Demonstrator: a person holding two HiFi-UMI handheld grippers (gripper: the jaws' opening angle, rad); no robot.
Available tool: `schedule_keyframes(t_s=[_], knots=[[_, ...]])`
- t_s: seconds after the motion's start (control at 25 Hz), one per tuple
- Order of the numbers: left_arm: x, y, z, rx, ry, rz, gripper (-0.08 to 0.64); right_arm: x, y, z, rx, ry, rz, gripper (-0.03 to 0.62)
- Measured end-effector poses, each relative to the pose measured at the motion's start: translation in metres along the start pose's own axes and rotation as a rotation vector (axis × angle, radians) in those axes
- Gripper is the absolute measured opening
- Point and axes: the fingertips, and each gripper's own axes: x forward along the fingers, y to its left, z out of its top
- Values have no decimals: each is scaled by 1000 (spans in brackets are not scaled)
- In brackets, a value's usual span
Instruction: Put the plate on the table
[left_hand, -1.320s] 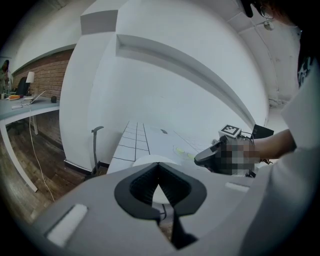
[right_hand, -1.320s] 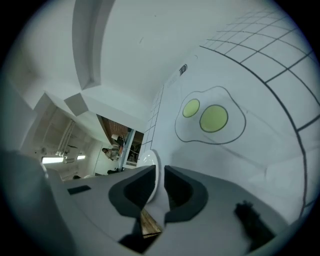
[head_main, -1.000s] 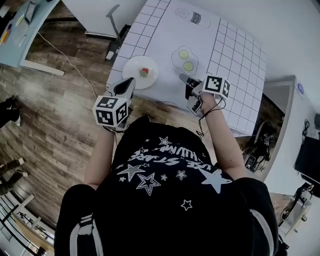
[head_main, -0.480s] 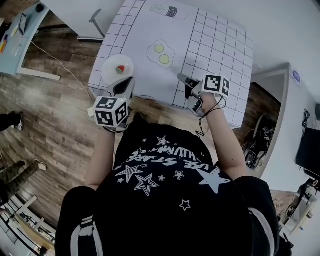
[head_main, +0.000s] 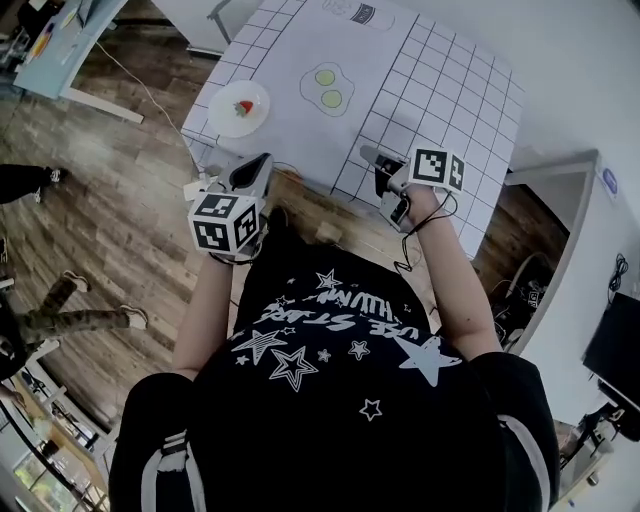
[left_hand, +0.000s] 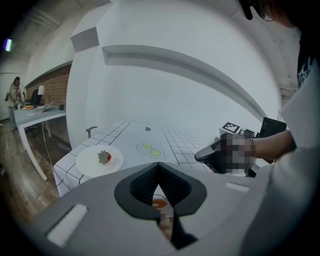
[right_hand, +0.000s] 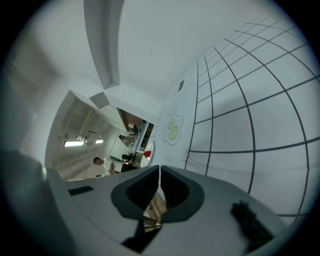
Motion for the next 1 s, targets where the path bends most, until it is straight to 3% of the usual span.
schedule_keyframes(t_s=[0.24, 0.4, 0.64, 0.84, 1.0], knots=[[-29, -32, -13, -16, -63, 82, 9, -18, 10, -14, -63, 47, 53, 21], [-50, -52, -21, -29, -84, 95, 9, -23, 14, -23, -97, 80, 66, 21], [-81, -47, -39, -54, -91, 127, 11, -21, 33, -40, -124, 80, 84, 21], [-109, -56, -45, -54, -132, 106, 9, -33, 52, -69, -136, 60, 72, 21], [-140, -74, -70, -54, -141, 81, 11, -49, 64, -103, -148, 43, 67, 21]])
